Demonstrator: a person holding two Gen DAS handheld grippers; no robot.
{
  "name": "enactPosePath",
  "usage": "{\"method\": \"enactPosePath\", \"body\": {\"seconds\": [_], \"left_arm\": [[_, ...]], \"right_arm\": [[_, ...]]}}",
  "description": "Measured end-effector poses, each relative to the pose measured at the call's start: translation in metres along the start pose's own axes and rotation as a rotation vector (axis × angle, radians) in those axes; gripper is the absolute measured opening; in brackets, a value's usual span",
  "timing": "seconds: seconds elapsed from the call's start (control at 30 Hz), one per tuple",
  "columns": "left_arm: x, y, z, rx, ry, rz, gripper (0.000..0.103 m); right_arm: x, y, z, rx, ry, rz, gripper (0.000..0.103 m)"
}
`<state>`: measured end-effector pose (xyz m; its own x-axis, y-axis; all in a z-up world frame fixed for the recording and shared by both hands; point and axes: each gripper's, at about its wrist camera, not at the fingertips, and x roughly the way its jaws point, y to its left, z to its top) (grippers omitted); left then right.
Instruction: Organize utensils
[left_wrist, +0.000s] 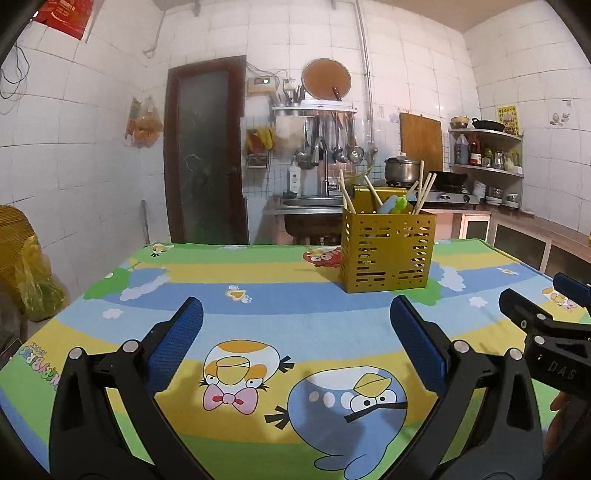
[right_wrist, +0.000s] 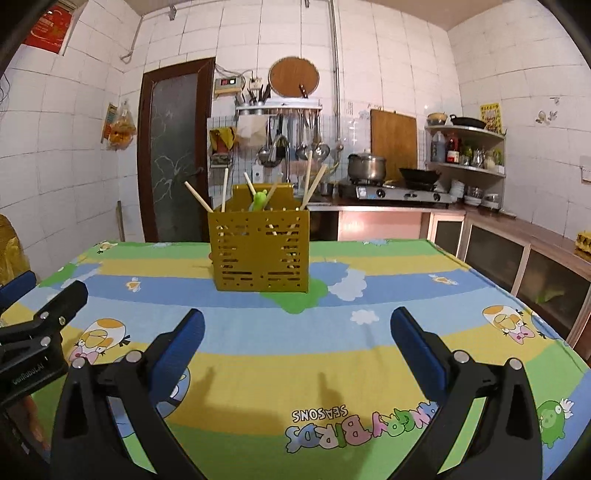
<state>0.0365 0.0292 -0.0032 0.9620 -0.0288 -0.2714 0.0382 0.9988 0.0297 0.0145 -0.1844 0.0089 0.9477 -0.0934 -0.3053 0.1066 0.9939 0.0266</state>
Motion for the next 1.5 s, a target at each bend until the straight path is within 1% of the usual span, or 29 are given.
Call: {"method": "enactPosePath", "body": {"seconds": [0.1,0.2,0.27,0.43,0.53,0.7,0.9,1.5], "left_arm": [[0.0,-0.001,0.0,0.008,0.001,-0.008,0.098],[-0.001,-0.001,0.001,0.007,-0.005,-0.011,0.098],[0.0,-0.001,0.0,0.003,-0.001,-0.01,0.098],[0.0,0.003,0.0,-0.016,0.003,-0.007,0.098],[-0.001,0.004,0.0,-0.022,0.001,-0.003,0.098],[0.0,0.005,-0.001,-0.026,0.008,0.002,0.098],[0.0,0.009,0.001,-0.045,0.011,0.007,0.098],[0.0,0.008,0.001,-0.046,-0.003,0.008,0.098]], "right_arm": [[-0.002,-0.001,-0.001,0.004,-0.013,0.003,0.098],[-0.006,-0.004,0.003,0.011,-0.065,-0.002,0.098],[-0.007,-0.005,0.004,-0.002,-0.08,-0.008,0.098],[0.002,-0.003,0.002,-0.017,-0.038,0.021,0.098],[-0.001,-0.003,0.001,-0.013,-0.039,0.019,0.098],[0.003,-0.007,0.0,0.011,-0.013,0.018,0.098],[0.0,-0.009,-0.001,0.024,-0.03,0.004,0.098],[-0.005,-0.01,-0.001,0.024,-0.046,-0.014,0.098]]}}
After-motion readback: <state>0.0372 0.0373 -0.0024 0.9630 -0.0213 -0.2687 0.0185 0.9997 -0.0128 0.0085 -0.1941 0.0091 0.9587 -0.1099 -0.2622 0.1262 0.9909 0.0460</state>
